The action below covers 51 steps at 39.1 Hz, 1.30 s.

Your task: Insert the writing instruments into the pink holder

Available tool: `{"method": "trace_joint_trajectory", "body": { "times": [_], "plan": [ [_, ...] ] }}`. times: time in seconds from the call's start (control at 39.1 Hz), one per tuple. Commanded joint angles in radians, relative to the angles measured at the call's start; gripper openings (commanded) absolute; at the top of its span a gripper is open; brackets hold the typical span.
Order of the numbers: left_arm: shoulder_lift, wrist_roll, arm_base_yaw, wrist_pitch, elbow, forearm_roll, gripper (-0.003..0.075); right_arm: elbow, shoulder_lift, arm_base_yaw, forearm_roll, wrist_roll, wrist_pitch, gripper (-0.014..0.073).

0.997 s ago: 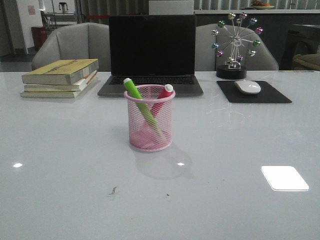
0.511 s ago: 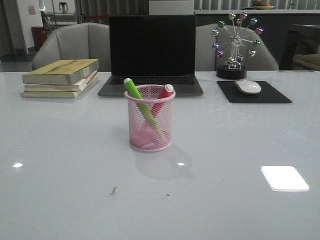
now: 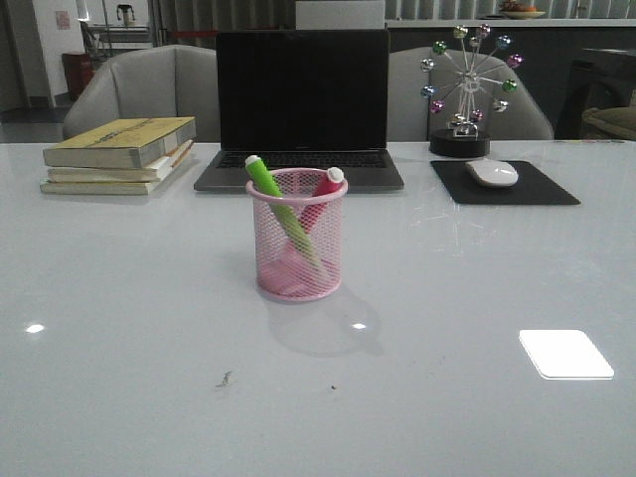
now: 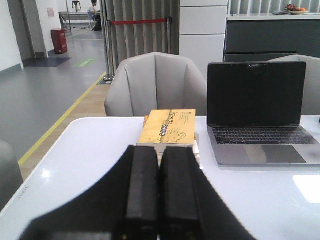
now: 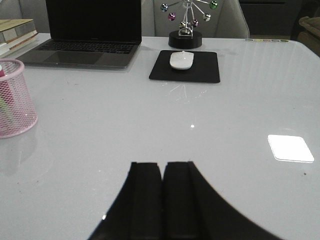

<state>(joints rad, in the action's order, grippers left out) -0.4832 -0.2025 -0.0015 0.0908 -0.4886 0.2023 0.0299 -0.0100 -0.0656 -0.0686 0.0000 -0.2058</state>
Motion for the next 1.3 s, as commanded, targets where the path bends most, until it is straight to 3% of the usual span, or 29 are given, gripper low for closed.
{"method": "trace_joint_trajectory", "body": {
  "times": [0.0, 0.28, 0.79, 1.28],
  "plan": [
    [0.053, 0.123, -0.008, -0.135, 0.036, -0.115, 0.0092, 0.001, -0.019, 0.003, 0.006, 0.000, 0.084, 0.0050],
    [0.240, 0.174, -0.008, -0.183, 0.210, -0.232, 0.0092, 0.001, -0.019, 0.003, 0.006, 0.000, 0.084, 0.0050],
    [0.472, 0.174, -0.008, -0.189, 0.490, -0.232, 0.0092, 0.001, -0.019, 0.003, 0.006, 0.000, 0.084, 0.0050],
    [0.491, 0.174, -0.008, -0.158, 0.499, -0.230, 0.0092, 0.001, -0.019, 0.003, 0.006, 0.000, 0.084, 0.0050]
  ]
}}
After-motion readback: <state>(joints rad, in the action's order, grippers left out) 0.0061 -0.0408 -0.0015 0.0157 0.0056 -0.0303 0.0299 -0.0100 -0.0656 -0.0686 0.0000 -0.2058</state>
